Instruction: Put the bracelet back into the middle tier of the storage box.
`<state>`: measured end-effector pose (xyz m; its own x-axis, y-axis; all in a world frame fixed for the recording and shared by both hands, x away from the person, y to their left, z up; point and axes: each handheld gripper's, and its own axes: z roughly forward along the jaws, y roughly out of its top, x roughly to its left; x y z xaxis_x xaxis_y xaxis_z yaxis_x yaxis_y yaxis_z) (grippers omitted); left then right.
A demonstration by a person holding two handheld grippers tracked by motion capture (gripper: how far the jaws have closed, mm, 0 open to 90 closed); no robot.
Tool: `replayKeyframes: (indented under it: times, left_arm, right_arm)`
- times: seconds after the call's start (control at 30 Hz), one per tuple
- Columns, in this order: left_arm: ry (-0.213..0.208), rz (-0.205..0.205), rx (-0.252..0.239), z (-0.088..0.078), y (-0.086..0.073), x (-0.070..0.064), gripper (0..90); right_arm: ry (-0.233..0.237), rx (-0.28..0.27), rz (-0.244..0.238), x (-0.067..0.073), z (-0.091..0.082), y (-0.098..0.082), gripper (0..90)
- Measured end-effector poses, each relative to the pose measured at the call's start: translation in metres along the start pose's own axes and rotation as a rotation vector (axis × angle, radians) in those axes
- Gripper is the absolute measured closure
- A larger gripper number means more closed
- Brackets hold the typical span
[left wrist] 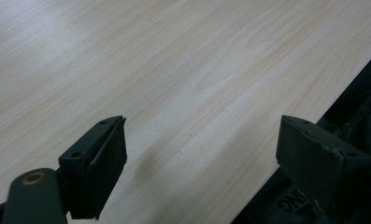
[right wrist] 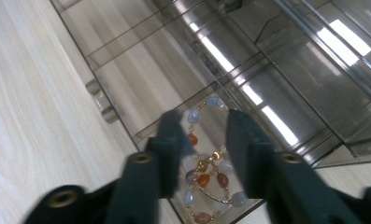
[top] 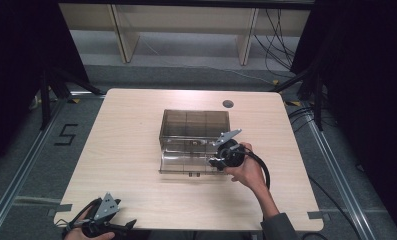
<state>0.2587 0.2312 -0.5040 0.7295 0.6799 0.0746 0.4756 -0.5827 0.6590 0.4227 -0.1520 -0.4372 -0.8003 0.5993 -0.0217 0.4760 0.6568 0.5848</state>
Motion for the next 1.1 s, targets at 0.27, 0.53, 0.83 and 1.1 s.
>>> replayKeyframes:
  times: [0.27,0.53,0.83,1.1]
  left_arm:
    - [0.011,-0.031,-0.023,0.002,0.000,-0.002,16.2]
    - [0.004,-0.062,-0.041,0.003,0.000,-0.005,16.2]
    - [0.005,-0.067,-0.039,0.003,0.000,-0.005,16.2]
    - [0.030,-0.065,-0.048,0.004,0.000,-0.006,16.2]
  right_arm:
    - [-0.016,-0.051,0.059,0.011,-0.005,-0.011,43.3]
    - [-0.030,-0.066,0.086,0.015,-0.009,-0.014,36.7]
    - [-0.047,-0.093,0.099,0.015,-0.009,-0.020,32.8]
    - [-0.036,-0.089,0.090,0.017,-0.016,-0.024,31.5]
